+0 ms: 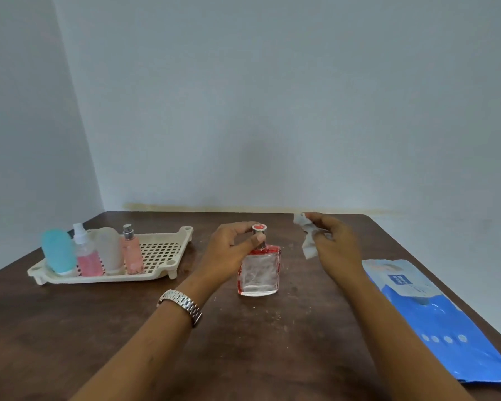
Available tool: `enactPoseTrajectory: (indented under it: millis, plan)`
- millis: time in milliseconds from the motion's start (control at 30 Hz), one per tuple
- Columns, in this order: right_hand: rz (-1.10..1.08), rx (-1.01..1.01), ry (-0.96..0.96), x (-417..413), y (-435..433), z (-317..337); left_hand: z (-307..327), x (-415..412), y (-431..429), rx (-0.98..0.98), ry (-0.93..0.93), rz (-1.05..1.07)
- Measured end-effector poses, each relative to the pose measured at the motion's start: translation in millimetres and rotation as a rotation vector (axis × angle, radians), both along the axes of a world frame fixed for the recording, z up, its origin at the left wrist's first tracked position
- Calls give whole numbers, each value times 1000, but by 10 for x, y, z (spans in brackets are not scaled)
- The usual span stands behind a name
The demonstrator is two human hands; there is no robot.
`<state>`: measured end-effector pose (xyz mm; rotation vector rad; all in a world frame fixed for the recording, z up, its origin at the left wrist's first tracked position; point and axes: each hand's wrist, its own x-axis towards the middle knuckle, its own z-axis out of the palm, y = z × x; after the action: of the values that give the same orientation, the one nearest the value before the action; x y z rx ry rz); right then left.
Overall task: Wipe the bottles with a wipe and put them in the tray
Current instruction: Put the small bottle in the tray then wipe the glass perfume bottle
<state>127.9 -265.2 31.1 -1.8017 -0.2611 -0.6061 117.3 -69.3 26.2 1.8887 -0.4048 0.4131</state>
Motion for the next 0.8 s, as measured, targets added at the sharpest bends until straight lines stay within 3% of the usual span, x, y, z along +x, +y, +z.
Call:
enactPoseTrajectory:
  millis: [167,267,367,467,667,800]
  plan:
    - [221,-45,-79,-17,399,219,-40,-3,113,-121,13,-22]
    - [330,-297,-124,-8,509,220,-111,19,95,-223,6,-83]
    - [295,-535,-228,51,558,100,-134,21,75,-265,-20,-101]
    - [204,-595,-297,94,587,81,-151,52,79,-263,-23,-106]
    - [108,-385,-366,78,614,56,-178,30,59,-279,-30,-91]
    - [74,-215,-214,102,519,-40,-183,29,38,-262,-71,-36]
